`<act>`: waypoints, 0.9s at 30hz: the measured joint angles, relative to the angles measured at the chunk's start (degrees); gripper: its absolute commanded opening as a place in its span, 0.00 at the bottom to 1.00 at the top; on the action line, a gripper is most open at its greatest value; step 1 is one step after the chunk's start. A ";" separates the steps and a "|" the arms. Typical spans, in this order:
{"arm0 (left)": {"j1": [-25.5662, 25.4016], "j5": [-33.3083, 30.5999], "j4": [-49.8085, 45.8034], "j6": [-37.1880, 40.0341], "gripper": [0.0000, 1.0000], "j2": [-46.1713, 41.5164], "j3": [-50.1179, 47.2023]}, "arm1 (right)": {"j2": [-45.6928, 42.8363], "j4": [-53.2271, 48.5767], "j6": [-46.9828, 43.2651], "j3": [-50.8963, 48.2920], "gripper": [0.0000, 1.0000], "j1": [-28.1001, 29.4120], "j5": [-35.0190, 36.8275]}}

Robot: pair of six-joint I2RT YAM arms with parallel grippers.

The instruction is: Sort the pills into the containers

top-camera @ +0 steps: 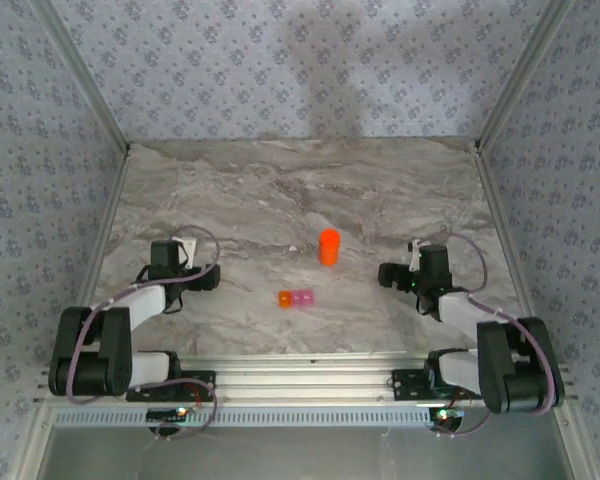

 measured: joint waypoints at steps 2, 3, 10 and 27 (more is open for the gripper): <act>0.57 -0.17 4.83 -0.24 0.99 2.62 0.04 | 2.78 4.98 -1.03 0.15 1.00 -0.33 1.07; 0.83 -0.22 7.26 -0.37 0.99 3.76 0.04 | 4.39 8.02 -1.75 0.39 1.00 -0.57 1.84; 3.08 -1.79 21.59 -0.70 0.99 10.27 0.15 | 12.50 22.38 -5.38 1.25 1.00 -3.89 9.09; 4.46 -3.69 26.71 -1.66 0.99 1.88 1.14 | 14.16 32.06 -8.76 3.13 1.00 -4.92 15.69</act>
